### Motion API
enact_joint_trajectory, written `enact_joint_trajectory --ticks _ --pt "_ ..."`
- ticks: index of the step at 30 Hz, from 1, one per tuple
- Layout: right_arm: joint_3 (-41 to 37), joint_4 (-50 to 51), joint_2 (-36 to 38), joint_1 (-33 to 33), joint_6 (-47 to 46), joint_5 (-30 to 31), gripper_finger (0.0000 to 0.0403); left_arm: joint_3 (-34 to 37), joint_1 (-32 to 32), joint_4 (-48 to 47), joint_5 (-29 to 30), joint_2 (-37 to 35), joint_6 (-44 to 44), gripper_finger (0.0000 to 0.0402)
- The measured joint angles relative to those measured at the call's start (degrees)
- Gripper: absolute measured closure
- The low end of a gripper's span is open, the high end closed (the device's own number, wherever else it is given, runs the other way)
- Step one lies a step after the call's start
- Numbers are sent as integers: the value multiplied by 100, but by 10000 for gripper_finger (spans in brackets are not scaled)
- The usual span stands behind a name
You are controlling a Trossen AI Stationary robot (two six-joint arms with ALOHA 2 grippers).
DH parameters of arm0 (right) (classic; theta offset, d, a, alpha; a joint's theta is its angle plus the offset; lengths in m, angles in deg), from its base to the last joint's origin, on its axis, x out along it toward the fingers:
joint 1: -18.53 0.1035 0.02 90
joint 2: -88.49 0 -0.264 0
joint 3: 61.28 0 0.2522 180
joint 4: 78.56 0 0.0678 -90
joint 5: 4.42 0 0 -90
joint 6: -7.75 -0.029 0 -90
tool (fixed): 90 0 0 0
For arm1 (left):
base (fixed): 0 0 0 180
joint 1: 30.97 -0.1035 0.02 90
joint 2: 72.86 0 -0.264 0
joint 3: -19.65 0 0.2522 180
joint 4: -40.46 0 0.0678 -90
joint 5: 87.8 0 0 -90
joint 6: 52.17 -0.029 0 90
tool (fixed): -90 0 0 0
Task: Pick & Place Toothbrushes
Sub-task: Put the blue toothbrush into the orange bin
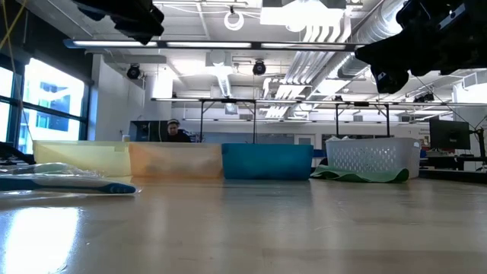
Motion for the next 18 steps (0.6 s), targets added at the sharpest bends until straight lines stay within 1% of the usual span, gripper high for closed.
enact_joint_trajectory --ticks 3,7,11,16,18 --pt "0 1 0 0 4 0 401 -4 64 -262 -14 2 198 254" --pt "2 5 0 -1 11 0 400 -4 149 -453 -24 24 679 254" --pt "1 15 0 1 20 1 400 -5 367 -458 -13 207 821 254" --pt "0 27 0 1 20 35 400 -7 668 -468 27 527 1320 254" --pt "0 23 0 1 20 50 400 -7 780 -613 30 609 1549 254"
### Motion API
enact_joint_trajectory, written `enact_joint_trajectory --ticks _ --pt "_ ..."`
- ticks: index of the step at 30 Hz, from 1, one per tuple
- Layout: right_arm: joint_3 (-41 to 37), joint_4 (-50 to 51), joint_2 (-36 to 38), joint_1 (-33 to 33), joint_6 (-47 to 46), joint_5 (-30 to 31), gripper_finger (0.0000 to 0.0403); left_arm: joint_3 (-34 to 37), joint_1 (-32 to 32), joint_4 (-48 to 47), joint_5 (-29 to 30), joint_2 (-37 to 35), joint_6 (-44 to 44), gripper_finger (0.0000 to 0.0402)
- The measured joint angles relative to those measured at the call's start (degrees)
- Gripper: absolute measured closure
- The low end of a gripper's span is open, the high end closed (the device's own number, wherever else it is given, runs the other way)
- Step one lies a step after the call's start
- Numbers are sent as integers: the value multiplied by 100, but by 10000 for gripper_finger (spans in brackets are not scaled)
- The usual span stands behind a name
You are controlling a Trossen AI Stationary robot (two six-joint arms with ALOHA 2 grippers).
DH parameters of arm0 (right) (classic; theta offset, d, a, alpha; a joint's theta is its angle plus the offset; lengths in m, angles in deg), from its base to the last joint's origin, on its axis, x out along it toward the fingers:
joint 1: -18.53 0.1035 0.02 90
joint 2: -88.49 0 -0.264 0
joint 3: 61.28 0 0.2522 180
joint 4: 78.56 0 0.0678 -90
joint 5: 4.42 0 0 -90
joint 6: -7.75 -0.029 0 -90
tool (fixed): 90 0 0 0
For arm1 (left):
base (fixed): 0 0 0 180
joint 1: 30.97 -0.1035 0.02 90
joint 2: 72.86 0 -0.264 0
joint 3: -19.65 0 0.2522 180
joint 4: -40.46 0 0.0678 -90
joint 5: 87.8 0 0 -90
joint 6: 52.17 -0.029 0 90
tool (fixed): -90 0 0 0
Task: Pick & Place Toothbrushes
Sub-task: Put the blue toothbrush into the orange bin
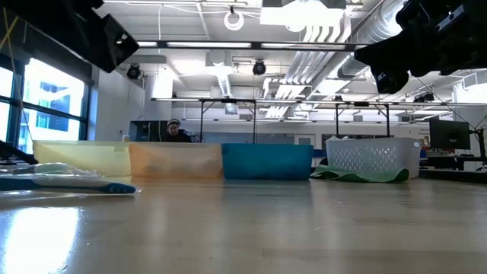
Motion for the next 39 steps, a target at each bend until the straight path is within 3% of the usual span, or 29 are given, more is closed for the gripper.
enact_joint_trajectory --ticks 10,39 --pt "0 8 0 -2 -8 75 400 -1 213 -575 -7 531 1268 254" --pt "0 76 2 0 -18 234 400 0 211 -520 -481 1964 1906 254"
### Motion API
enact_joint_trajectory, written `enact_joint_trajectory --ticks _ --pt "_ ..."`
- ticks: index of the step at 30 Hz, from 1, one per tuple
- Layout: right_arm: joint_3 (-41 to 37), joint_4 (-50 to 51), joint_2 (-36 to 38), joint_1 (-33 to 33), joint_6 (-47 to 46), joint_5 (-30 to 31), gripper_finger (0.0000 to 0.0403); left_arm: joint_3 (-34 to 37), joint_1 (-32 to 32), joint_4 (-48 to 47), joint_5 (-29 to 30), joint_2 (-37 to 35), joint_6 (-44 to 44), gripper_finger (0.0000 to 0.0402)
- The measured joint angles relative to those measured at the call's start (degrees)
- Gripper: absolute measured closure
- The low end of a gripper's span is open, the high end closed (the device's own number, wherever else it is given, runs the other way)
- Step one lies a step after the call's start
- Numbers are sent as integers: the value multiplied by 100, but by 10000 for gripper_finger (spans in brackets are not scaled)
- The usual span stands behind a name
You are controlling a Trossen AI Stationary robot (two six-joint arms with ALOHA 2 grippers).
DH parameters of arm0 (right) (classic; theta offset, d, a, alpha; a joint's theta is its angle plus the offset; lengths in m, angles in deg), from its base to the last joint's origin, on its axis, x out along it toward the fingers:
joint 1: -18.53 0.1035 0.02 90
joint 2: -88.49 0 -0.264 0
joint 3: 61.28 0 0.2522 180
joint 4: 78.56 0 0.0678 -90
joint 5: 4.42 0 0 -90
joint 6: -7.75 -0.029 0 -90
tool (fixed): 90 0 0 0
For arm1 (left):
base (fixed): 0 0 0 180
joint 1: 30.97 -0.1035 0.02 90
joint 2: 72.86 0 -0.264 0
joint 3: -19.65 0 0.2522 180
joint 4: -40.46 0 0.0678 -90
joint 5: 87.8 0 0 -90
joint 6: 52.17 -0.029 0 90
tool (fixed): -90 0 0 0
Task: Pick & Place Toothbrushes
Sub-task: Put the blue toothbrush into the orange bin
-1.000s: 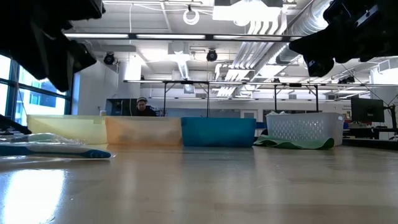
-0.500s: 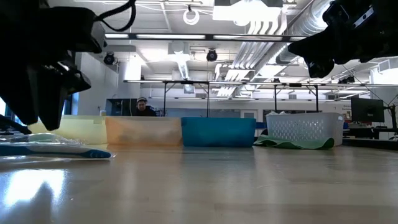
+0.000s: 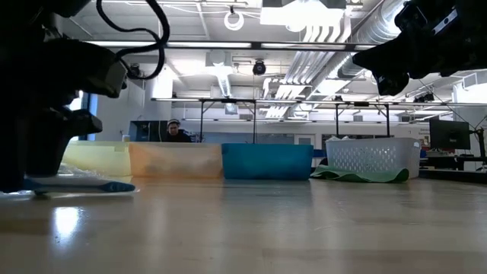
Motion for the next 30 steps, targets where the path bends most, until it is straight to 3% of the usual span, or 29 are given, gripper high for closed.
enact_joint_trajectory --ticks 10,22,30 --pt "0 0 -2 0 -2 0 401 -11 -2 4 -89 115 127 258" --pt "1 0 0 -1 -2 0 401 0 -11 -19 -142 124 507 382" --pt "0 4 -2 -2 -2 -2 401 11 6 523 -402 -198 527 380"
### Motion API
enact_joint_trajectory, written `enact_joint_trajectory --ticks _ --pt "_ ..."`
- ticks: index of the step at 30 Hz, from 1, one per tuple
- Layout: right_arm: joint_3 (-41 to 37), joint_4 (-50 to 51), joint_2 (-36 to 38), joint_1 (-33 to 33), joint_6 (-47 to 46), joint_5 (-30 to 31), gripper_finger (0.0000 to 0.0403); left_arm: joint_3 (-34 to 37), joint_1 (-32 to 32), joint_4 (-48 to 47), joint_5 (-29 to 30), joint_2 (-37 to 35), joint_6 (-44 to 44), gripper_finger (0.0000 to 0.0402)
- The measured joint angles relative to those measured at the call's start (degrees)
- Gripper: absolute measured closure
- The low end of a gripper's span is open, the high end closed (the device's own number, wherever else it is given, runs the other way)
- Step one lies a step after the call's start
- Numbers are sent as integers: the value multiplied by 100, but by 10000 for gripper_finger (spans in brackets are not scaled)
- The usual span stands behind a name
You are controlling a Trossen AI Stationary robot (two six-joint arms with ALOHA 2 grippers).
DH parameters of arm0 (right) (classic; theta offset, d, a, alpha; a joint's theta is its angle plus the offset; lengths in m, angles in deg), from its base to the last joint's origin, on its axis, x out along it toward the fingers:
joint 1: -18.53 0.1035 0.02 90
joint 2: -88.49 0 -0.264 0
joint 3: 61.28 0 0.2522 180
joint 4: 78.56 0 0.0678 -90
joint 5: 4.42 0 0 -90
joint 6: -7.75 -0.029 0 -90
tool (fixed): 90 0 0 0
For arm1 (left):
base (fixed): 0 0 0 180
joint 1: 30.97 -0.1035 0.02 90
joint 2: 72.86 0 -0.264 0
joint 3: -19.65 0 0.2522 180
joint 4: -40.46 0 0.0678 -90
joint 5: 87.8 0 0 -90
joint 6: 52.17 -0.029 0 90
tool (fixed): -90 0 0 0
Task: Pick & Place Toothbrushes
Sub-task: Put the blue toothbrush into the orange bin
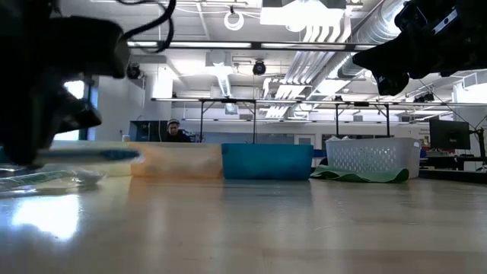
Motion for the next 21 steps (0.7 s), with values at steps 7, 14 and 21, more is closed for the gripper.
enact_joint_trajectory --ticks 7,14,21 --pt "0 9 2 1 0 0 401 -137 -7 234 305 -599 -380 391" --pt "1 28 2 0 -8 -1 401 -542 -115 188 1255 -1244 -1104 385" --pt "0 13 2 2 -87 -4 401 -663 -857 147 1735 -1759 -2039 386"
